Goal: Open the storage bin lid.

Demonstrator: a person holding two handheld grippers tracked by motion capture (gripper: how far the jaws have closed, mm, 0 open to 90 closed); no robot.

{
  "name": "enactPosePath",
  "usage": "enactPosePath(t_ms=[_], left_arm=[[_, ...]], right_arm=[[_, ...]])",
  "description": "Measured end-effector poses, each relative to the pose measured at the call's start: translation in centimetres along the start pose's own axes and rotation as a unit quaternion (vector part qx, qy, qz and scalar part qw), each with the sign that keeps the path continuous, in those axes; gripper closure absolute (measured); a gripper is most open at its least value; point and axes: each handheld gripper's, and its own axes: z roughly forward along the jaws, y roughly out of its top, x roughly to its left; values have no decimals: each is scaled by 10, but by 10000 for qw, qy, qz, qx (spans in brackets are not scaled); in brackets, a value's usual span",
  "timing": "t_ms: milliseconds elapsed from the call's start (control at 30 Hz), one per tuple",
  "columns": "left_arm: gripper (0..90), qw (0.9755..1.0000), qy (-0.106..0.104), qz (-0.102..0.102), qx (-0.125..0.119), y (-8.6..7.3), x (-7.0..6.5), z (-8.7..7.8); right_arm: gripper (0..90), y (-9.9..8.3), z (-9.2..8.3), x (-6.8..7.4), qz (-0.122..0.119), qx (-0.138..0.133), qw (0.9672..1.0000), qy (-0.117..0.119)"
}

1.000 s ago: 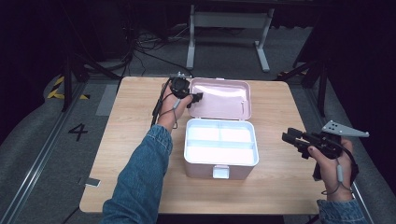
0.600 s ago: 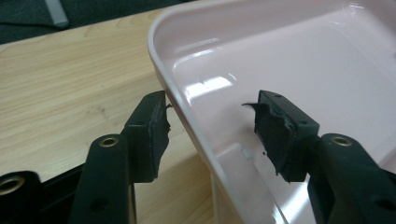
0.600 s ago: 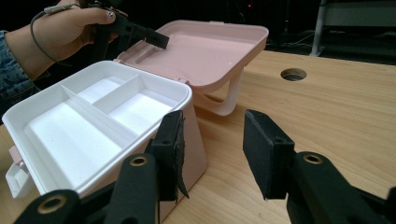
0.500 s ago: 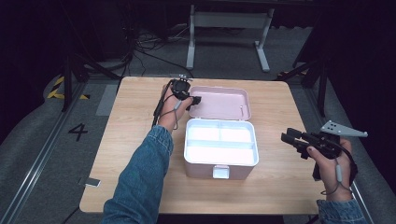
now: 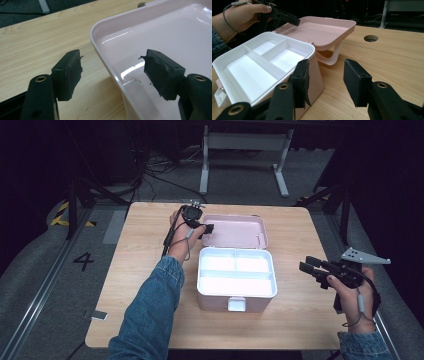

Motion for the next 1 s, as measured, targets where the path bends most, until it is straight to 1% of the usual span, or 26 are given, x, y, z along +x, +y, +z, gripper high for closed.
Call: enactPosePath(t_ms=[33,67,100,133,233,367,400,433,467,533,600,667,733,767,867,933,967,1000], left_arm=[[303,10000,-23,18,-42,0,0,-4],[300,10000,-23,18,-42,0,0,-4],[300,9999,-46,85,-109,0,-1,-9],[298,9998,-65,91,-166,0,-2,-14],[291,9991,-192,173,-344,1,-6,-31],[284,9976,-232,359,-551,2,-12,-54],[282,9973,-256,338,-602,2,-14,-60],[281,9964,-290,424,-672,3,-16,-68],[278,9962,-311,414,-698,2,-17,-72],[275,9955,-357,491,-728,2,-20,-84],[274,9948,-340,570,-770,0,-24,-95],[272,9936,-374,688,-818,-1,-26,-106],[273,9920,-461,768,-886,-3,-29,-117],[274,9911,-545,833,-889,-4,-30,-121],[277,9892,-720,911,-890,-8,-31,-134],[277,9882,-647,993,-966,-13,-31,-143],[277,9878,-646,1034,-973,-15,-31,-148],[277,9877,-683,1001,-989,-17,-32,-151]], right_arm=[[564,1,1,0,7,18,10000,-5],[564,1,1,0,7,18,10000,-5],[560,1,3,0,9,30,10000,0],[558,2,6,-1,-11,46,10000,19],[549,7,13,0,-69,79,9999,59],[543,14,19,0,-87,89,9999,115],[543,15,20,-1,-89,78,9999,125],[541,17,21,-1,-94,77,9998,124],[541,20,23,-1,-106,71,9998,156],[538,22,27,-1,-137,63,9997,189],[536,25,30,0,-166,70,9996,208],[535,28,34,0,-181,83,9995,245],[532,31,37,0,-185,77,9994,295],[530,32,38,0,-181,78,9993,311],[526,37,41,-1,-190,75,9991,359],[523,40,43,-1,-174,58,9991,388],[522,41,44,-2,-186,51,9990,413],[521,41,44,-2,-181,59,9989,419]])
